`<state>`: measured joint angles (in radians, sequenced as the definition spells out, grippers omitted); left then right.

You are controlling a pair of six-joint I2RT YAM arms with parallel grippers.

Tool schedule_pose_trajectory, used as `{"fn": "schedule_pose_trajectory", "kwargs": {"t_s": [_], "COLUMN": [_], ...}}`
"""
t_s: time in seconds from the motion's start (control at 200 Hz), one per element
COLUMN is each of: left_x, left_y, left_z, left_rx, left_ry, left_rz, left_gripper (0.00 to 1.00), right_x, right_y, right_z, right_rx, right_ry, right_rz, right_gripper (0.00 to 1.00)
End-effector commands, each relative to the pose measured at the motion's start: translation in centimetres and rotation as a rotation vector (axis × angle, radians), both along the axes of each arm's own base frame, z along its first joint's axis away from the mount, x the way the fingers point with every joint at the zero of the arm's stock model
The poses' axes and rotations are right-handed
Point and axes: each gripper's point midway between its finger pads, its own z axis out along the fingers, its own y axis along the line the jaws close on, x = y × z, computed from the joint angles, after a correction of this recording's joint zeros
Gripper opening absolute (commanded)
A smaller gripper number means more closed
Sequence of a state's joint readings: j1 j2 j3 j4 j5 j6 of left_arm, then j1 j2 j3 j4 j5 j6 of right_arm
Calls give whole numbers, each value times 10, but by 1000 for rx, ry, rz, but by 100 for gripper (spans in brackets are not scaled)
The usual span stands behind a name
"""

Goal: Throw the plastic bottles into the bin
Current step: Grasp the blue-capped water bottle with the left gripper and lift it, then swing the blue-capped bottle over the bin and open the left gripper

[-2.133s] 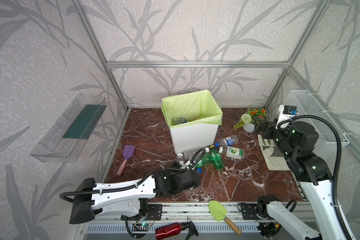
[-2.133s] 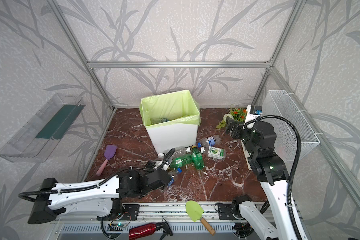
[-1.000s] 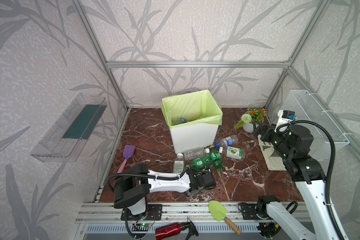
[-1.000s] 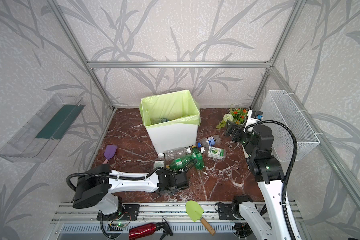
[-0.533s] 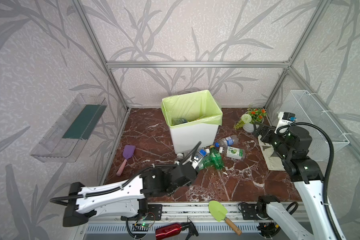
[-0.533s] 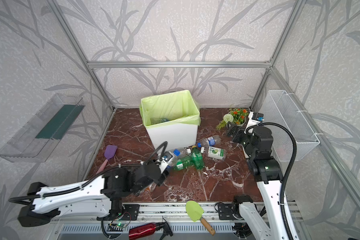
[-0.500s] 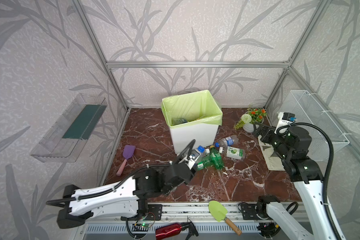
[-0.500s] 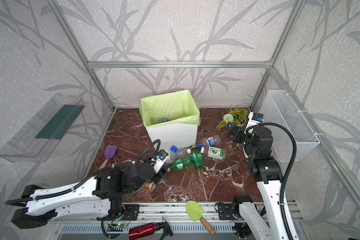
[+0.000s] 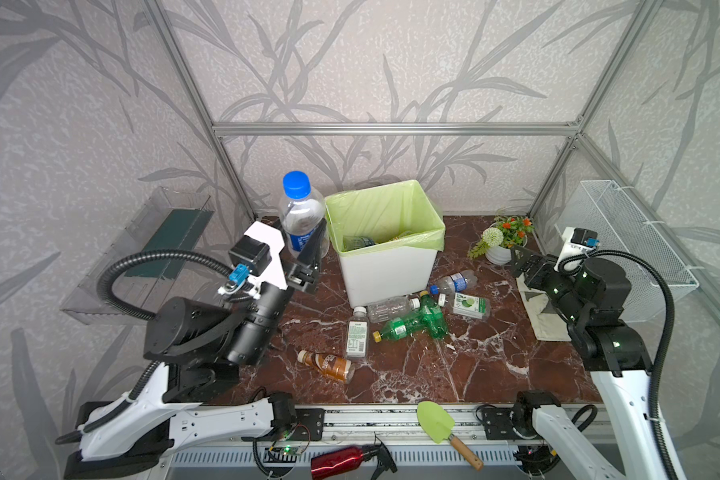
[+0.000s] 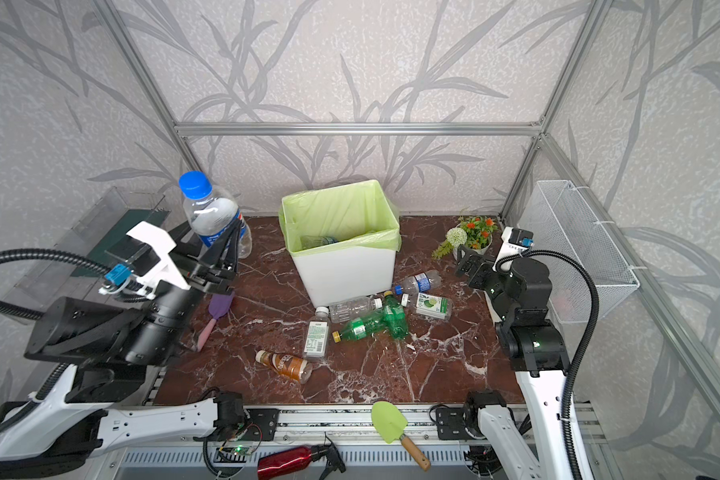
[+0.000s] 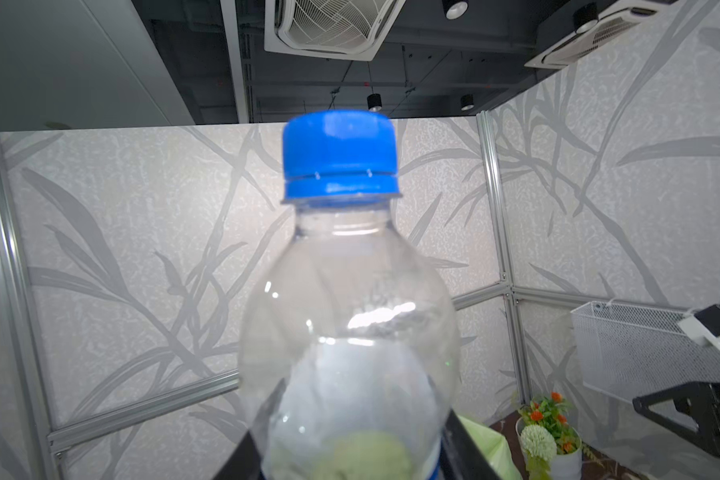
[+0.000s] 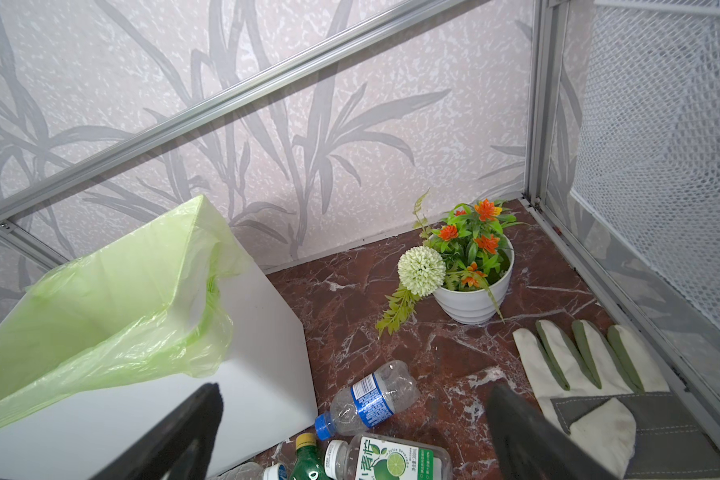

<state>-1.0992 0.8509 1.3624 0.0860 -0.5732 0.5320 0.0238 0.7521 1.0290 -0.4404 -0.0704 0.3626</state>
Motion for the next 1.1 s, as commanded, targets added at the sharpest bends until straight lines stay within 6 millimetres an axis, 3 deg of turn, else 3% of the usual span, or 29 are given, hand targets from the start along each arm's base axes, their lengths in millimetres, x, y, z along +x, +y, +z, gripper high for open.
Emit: {"fn": "schedule_pose_trajectory", "kwargs": {"t_s": [0.0, 0.06, 0.125, 0.155, 0.2, 0.24, 0.275, 0.32, 0.34, 0.35, 0.52, 0.63, 0.735, 0.885, 1.095], "left_x": [57, 107, 158, 172, 178, 174, 166, 156, 152, 149, 113, 86, 80, 87, 79], "left_y": [-19, -28, -45, -53, -64, -70, -71, -63, -57, -54, 10, 26, 32, 47, 74], "left_z": [-22, -62, -123, -149, -171, -172, -162, -142, -132, -127, -52, -33, -49, -100, -168], "left_rx": [-24, -74, -64, -37, 10, 41, 53, 47, 40, 39, 22, -25, -36, -54, -128], "left_ry": [118, 303, 540, 639, 738, 759, 725, 652, 616, 597, 360, 278, 292, 354, 426], "left_rz": [-38, -84, -132, -149, -172, -211, -236, -230, -211, -204, 23, 19, 35, 128, 237], "left_gripper": [38, 38, 37, 36, 40, 45, 54, 75, 94, 98, 99, 99, 99, 99, 99], "right_x": [-2, -3, -5, -6, -8, -10, -11, -12, -11, -11, -5, -3, 0, 7, 21], "right_y": [3, 3, 3, 1, -1, -4, -7, -9, -10, -10, -8, -8, -7, -1, 11], "right_z": [4, 5, 8, 8, 10, 10, 8, 6, 4, 3, -9, -19, -38, -79, -156], "right_rx": [1, -3, -8, -15, -30, -44, -52, -53, -51, -49, 9, 51, 117, 255, 506], "right_ry": [-3, -2, -7, -5, -3, -1, 5, 11, 16, 18, 42, 64, 122, 225, 402], "right_rz": [22, 26, 26, 23, 16, 2, -11, -20, -23, -23, -24, -37, -53, -70, -148], "right_gripper": [99, 99, 99, 99, 99, 99, 99, 99, 99, 99, 99, 99, 99, 99, 99]}}
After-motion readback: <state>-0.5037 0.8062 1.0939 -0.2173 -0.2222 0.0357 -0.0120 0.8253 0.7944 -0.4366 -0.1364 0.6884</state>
